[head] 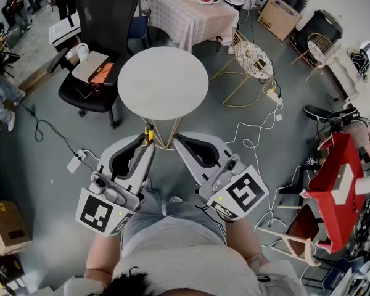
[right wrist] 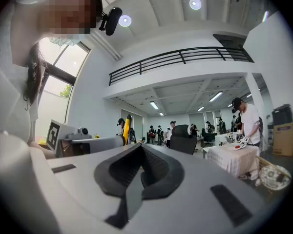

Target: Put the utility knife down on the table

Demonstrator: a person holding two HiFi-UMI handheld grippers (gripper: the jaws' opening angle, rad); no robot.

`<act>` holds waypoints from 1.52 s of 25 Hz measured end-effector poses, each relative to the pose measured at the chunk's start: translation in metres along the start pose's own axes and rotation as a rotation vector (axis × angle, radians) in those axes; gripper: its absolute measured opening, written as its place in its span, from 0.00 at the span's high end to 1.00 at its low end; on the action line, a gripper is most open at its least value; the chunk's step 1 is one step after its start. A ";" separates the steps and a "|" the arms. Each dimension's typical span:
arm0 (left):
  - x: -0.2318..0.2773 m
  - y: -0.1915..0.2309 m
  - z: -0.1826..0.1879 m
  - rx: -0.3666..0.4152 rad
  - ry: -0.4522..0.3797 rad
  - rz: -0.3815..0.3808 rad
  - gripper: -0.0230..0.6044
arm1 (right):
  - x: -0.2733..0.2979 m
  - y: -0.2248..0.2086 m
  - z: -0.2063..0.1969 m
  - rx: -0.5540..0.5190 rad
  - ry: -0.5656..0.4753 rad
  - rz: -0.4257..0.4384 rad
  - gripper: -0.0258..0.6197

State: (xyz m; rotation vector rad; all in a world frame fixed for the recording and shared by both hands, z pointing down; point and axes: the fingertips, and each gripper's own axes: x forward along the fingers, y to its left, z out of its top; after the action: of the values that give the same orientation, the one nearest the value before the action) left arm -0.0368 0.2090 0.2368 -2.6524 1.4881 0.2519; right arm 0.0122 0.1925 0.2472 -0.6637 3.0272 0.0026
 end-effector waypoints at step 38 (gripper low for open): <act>0.058 0.031 -0.027 -0.004 0.053 -0.020 0.86 | 0.010 -0.059 -0.010 0.029 0.006 -0.044 0.95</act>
State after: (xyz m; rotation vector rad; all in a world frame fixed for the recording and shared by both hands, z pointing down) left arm -0.0304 0.1400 0.2523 -2.6956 1.4766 0.1848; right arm 0.0275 0.1350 0.2569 -0.7294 3.0118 -0.0444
